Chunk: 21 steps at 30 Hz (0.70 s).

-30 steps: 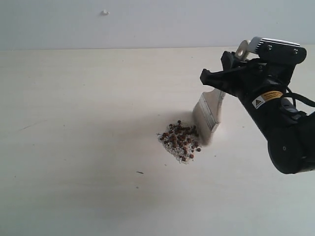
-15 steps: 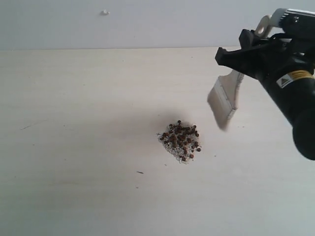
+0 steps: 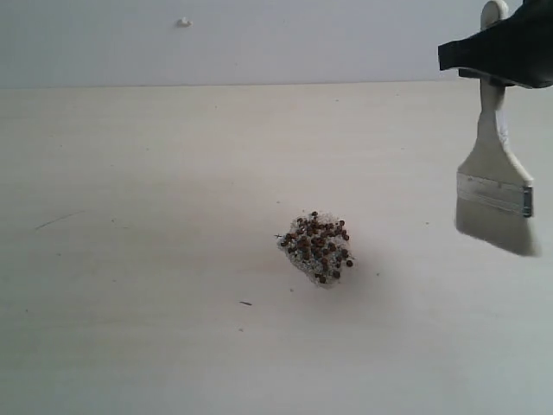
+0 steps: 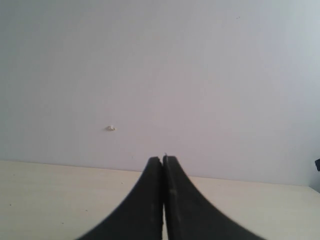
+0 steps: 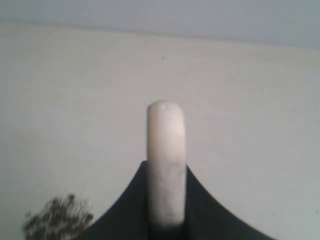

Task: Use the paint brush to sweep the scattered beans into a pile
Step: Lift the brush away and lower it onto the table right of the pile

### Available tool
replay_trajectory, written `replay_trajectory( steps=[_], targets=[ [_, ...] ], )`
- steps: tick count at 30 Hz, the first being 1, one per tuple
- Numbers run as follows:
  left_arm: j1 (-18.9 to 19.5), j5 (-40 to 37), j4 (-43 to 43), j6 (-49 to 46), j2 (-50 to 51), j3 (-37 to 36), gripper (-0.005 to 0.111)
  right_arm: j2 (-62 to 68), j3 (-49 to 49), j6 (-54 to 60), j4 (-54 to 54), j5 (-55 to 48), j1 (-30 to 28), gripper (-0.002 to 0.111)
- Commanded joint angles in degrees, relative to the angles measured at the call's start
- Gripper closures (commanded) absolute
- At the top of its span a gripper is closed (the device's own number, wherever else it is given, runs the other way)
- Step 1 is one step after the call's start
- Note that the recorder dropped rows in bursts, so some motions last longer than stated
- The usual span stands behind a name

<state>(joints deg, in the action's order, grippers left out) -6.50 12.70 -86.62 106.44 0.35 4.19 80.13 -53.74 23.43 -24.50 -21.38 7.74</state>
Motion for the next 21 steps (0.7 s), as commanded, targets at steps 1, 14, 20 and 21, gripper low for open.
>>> replay_trajectory(
  steps=[1, 14, 20, 21],
  targets=[
    [0.05, 0.01, -0.23, 0.16, -0.35, -0.29, 0.107, 3.41, -7.62, 5.44, -0.5, -22.91, -3.62, 0.108],
    [0.05, 0.01, -0.23, 0.16, -0.35, -0.29, 0.107, 14.14, -1.47, 32.89, -36.89, -34.21, -13.42, 0.108],
    [0.05, 0.01, -0.23, 0.16, -0.35, -0.29, 0.107, 20.91, -1.19, 36.62, -37.04, -36.87, -13.77, 0.108],
    [0.05, 0.01, -0.23, 0.16, -0.35, -0.29, 0.107, 21.98, -1.19, 37.06, -37.77, -36.47, -13.77, 0.108]
  ],
)
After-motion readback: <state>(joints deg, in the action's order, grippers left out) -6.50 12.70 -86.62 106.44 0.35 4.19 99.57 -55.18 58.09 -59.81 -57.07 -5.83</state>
